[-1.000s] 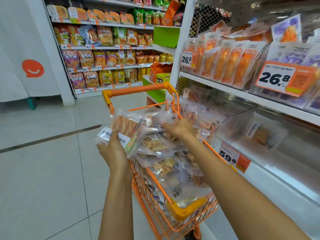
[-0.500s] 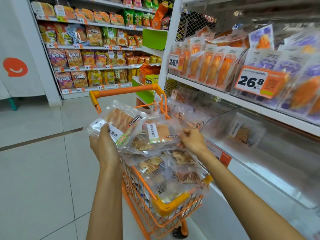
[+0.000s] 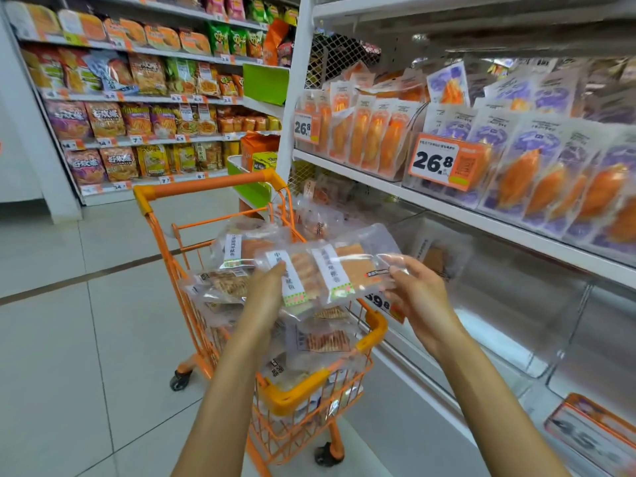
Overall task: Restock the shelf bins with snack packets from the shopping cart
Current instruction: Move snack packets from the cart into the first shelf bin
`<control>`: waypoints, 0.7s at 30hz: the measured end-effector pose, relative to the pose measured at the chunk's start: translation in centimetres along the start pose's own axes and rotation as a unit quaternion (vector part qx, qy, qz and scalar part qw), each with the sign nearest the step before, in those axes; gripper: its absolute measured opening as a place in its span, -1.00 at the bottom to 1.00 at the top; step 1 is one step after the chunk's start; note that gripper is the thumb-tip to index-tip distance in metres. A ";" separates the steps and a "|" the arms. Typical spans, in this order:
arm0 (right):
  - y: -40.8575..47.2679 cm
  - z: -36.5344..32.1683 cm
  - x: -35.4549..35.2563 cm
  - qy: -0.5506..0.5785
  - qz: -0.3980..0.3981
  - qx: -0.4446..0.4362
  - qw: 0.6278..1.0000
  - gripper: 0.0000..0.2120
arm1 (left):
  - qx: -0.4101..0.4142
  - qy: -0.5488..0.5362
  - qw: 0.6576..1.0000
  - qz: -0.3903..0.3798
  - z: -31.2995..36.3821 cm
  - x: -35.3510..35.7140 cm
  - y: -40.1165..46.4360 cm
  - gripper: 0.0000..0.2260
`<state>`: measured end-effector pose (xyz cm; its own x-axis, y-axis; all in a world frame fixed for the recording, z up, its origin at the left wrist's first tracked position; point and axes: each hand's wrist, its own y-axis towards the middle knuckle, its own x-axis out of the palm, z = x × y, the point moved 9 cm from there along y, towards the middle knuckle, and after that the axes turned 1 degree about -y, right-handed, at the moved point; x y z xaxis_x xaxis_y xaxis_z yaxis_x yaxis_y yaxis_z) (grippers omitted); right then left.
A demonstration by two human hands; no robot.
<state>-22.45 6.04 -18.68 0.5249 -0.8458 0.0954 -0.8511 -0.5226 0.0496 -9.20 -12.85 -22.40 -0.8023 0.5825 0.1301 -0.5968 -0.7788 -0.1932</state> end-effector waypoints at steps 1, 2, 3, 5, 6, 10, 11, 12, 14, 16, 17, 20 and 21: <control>-0.1 -0.2 0.1 -0.033 0.009 -0.009 0.999 -0.75 | -0.027 -0.032 0.999 -0.023 -0.6 1.0 -0.3 -0.68; -0.3 -0.4 0.2 -0.054 0.023 -0.018 0.998 -0.75 | -0.043 -0.060 0.996 -0.041 -1.0 1.9 -0.8 -0.68; -0.4 -0.3 0.1 -0.067 0.034 -0.025 0.997 -0.74 | -0.045 -0.073 0.995 -0.055 -1.2 2.6 -1.2 -0.66; -0.4 0.0 0.1 -0.095 0.035 -0.036 0.994 -0.73 | -0.027 -0.077 0.991 -0.103 -1.1 4.1 -2.0 -0.62; -0.6 0.0 0.3 -0.105 0.034 -0.039 0.993 -0.73 | -0.016 -0.074 0.989 -0.129 -0.9 4.9 -2.5 -0.63; -0.7 -0.2 -0.7 -0.160 0.062 -0.054 0.984 -0.80 | 0.029 -0.035 0.986 -0.160 -0.6 6.7 -2.5 -0.78; -0.4 -0.4 -1.4 -0.188 0.068 -0.053 0.978 -0.88 | 0.034 -0.015 0.986 -0.162 -0.8 7.3 -2.2 -0.75; -0.2 -0.5 -2.1 -0.217 0.064 -0.040 0.973 -0.88 | 0.038 -0.007 0.986 -0.161 -0.8 7.8 -2.1 -0.75; 0.5 -0.4 -3.0 -0.248 0.010 0.005 0.969 -0.69 | 0.042 0.001 0.985 -0.168 -0.6 8.7 -2.0 -0.75; 0.8 -0.3 -3.2 -0.217 -0.092 0.042 0.971 -0.67 | 0.049 0.034 0.978 -0.202 -0.3 10.5 -2.1 -0.73; 1.2 -0.2 -3.8 -0.209 -0.121 0.056 0.969 -0.72 | 0.058 0.049 0.971 -0.225 -0.1 11.7 -2.0 -0.73; 3.3 1.0 -7.7 -0.202 -0.097 0.106 0.969 -0.74 | 0.083 0.114 0.947 -0.290 0.8 16.0 -1.0 -0.68; 4.4 1.8 -9.3 -0.198 -0.070 0.127 0.969 -0.72 | 0.090 0.137 0.933 -0.319 0.9 17.7 -0.3 -0.65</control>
<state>-31.02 11.39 -21.13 0.6404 -0.7128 -0.2861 -0.7679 -0.6030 -0.2163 -23.26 -2.47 -19.12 -0.2640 0.9598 -0.0953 -0.9644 -0.2644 0.0077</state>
